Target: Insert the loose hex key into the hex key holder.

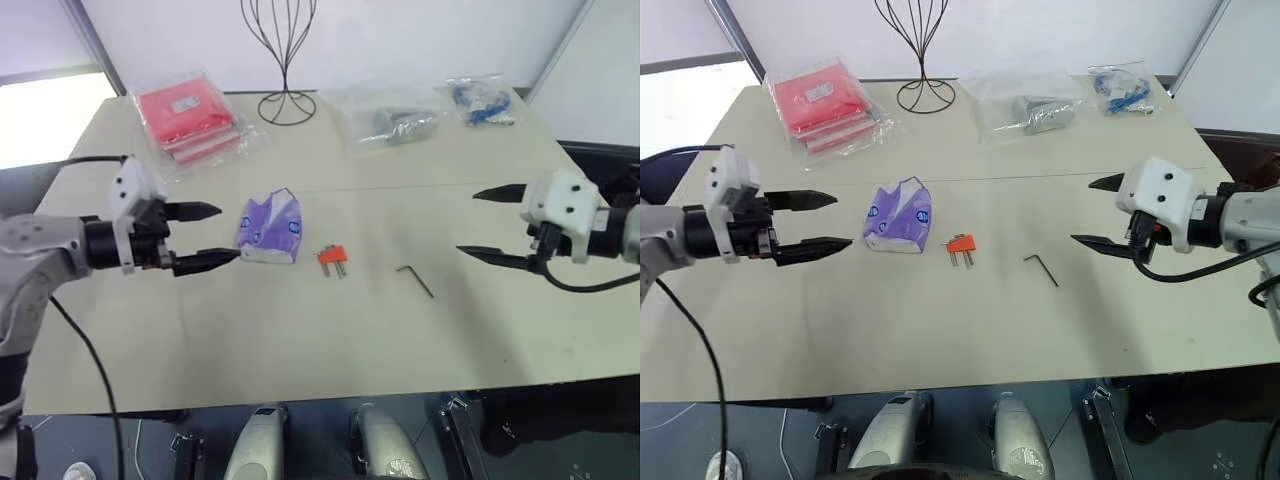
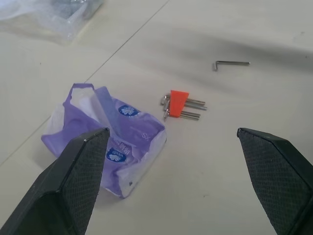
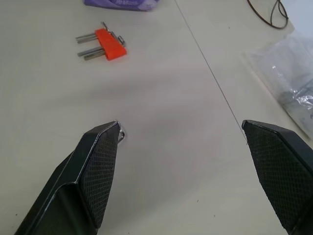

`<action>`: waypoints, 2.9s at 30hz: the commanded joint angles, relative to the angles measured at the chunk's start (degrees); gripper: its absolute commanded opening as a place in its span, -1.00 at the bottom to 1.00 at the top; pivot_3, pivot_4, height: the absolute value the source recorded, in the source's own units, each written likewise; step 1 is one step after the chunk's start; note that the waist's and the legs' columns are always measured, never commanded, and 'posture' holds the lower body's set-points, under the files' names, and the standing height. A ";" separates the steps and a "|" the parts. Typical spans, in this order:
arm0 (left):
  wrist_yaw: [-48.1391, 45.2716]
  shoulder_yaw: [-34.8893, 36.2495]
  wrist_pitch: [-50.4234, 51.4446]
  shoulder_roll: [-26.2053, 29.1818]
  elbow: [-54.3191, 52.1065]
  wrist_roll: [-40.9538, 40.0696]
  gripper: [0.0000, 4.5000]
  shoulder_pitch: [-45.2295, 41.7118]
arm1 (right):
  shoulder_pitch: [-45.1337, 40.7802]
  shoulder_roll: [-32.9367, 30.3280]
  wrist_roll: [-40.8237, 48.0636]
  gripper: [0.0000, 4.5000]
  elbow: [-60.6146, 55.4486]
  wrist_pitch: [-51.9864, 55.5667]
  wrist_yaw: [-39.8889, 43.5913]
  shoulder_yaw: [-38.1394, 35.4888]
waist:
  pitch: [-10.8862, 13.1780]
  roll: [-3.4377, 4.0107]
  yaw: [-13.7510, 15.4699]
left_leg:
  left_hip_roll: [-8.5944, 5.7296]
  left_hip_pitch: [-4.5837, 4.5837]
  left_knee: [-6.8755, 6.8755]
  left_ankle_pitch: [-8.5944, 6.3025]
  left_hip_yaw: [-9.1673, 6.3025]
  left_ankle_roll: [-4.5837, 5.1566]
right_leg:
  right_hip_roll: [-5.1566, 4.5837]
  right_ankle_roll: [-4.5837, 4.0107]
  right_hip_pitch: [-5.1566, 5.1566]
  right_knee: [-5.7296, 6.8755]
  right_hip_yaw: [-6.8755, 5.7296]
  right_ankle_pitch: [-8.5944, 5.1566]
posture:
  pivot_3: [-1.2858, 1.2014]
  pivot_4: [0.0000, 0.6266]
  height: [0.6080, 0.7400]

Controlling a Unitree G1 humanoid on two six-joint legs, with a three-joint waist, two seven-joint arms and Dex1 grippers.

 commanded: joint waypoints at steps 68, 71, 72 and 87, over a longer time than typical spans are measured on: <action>-0.14 -20.36 -36.57 -19.26 43.17 31.42 0.94 -16.55 | -5.89 2.06 3.31 0.84 -6.20 6.44 -5.62 0.83 | -0.02 0.02 0.20 | -0.07 -0.55 0.65 -0.03 0.07 0.06 | 0.11 0.33 -0.31 0.39 -0.08 0.18 | 0.03 -0.52 1.00; 0.75 -20.28 -38.91 -21.18 46.32 32.48 0.71 -17.62 | -5.74 2.15 3.21 0.84 -6.59 6.77 -6.08 0.67 | -0.02 0.02 0.20 | -0.08 -0.56 0.67 -0.03 0.03 0.06 | 0.11 0.34 -0.32 0.43 -0.08 0.19 | 0.03 -0.52 1.00; 0.75 -20.12 -39.64 -21.53 47.04 32.63 0.60 -17.76 | -5.73 2.19 3.26 0.84 -6.75 6.92 -6.26 0.67 | -0.02 0.01 0.19 | -0.08 -0.56 0.68 -0.03 0.01 0.06 | 0.11 0.34 -0.32 0.45 -0.08 0.19 | 0.03 -0.52 1.00; 13.56 -11.10 -37.99 -19.07 42.63 33.21 -0.98 -13.11 | -6.76 3.66 3.15 0.84 -6.34 6.69 -7.24 2.62 | -0.02 0.01 -0.20 | -0.08 -0.55 0.81 -0.02 -0.09 0.06 | 0.12 0.34 -0.45 0.81 -0.04 0.19 | 0.03 -0.52 1.00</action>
